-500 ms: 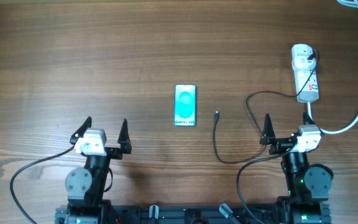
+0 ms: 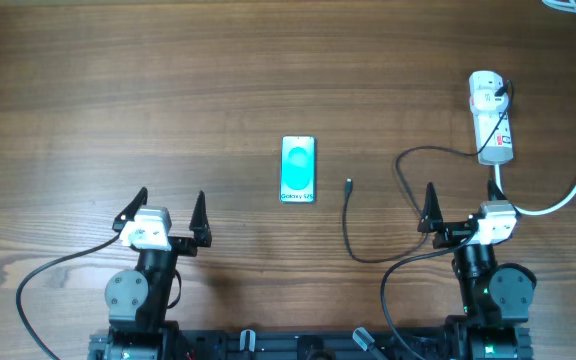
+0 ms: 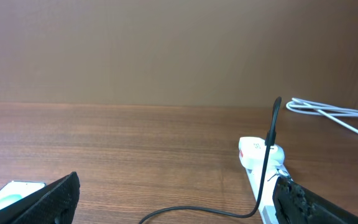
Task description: Plug charger to phone and switch on socket
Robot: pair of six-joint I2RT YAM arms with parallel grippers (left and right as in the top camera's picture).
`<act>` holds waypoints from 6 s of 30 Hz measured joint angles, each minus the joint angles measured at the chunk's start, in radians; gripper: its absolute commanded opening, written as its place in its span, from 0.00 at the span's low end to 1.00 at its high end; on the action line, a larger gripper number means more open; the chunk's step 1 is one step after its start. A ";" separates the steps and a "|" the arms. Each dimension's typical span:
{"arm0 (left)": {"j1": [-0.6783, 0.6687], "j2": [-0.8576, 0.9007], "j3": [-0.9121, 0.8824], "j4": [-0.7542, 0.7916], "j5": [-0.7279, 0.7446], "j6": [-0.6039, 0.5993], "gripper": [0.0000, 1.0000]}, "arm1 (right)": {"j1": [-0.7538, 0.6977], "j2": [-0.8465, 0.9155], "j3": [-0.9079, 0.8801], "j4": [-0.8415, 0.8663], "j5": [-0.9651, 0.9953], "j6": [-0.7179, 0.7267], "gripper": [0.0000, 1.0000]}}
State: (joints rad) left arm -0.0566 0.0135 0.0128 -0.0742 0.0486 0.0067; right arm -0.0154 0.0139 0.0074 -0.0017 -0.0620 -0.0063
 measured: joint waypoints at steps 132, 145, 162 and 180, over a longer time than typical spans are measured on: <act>-0.258 2.058 1.941 -1.221 1.081 -0.539 0.62 | 0.000 0.008 -0.001 0.000 0.000 -0.007 1.00; -0.069 2.058 1.942 -1.364 1.469 -0.647 0.63 | 0.000 0.008 -0.001 0.000 0.000 -0.007 1.00; -0.069 2.058 1.942 -1.381 1.472 -0.678 0.61 | 0.001 0.008 -0.002 0.049 -0.257 0.338 1.00; -0.069 2.058 1.943 -1.404 1.479 -0.679 0.62 | 0.002 0.423 0.735 -0.425 -0.667 0.539 1.00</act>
State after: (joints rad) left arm -0.1261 2.0712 1.9556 -1.4780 1.5276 -0.6724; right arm -0.0135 0.4374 0.7422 -0.4263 -0.7292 0.5323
